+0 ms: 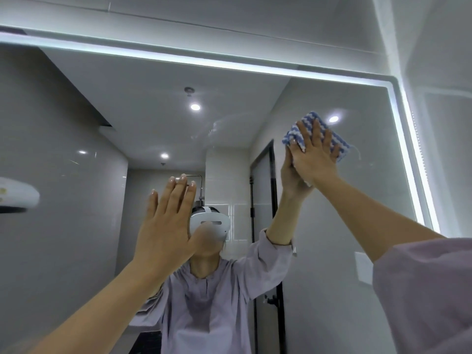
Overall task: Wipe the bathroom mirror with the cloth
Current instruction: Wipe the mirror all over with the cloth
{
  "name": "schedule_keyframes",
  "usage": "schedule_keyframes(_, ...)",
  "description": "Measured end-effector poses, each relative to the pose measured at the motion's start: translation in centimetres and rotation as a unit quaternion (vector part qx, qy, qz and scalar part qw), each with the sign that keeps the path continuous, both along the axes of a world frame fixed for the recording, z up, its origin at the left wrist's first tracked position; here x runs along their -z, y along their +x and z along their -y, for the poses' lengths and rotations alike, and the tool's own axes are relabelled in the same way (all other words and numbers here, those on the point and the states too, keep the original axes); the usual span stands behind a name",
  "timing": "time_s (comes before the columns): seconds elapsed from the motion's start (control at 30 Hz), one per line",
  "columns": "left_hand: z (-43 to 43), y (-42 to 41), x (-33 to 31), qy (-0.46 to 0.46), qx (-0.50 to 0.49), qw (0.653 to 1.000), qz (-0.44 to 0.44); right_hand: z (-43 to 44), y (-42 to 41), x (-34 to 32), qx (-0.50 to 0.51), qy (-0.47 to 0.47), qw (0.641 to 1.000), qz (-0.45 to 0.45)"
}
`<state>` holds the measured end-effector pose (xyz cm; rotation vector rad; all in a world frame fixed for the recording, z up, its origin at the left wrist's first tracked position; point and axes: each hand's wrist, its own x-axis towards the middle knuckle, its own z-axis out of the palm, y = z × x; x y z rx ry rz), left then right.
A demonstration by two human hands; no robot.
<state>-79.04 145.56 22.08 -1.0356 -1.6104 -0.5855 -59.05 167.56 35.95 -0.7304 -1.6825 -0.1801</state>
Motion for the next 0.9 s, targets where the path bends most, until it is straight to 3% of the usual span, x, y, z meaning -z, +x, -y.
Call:
schedule_keyframes(0.17,-0.2,-0.2,-0.1,0.002,-0.003,1.0,-0.001,3.5,-3.1,-2.9,0.001,0.014,1.0,0.003)
schedule_keyframes(0.33,-0.1,0.0,-0.1,0.008,0.004,1.0,-0.006,8.3,-7.9,-2.6,-0.024,0.142,0.985,0.098)
schedule_keyframes(0.53,-0.1,0.1,-0.1,0.008,-0.005,1.0,-0.008,13.1,-13.2,-0.1,-0.002,0.278,0.935,0.22)
schedule_keyframes(0.73,-0.1,0.0,-0.1,0.013,0.002,1.0,-0.014,12.7,-12.5,-0.6,0.007,0.287,0.931,0.225)
schedule_keyframes(0.9,0.0,0.0,0.0,0.018,0.008,1.0,-0.011,9.8,-9.2,-3.3,-0.007,0.186,0.974,0.13)
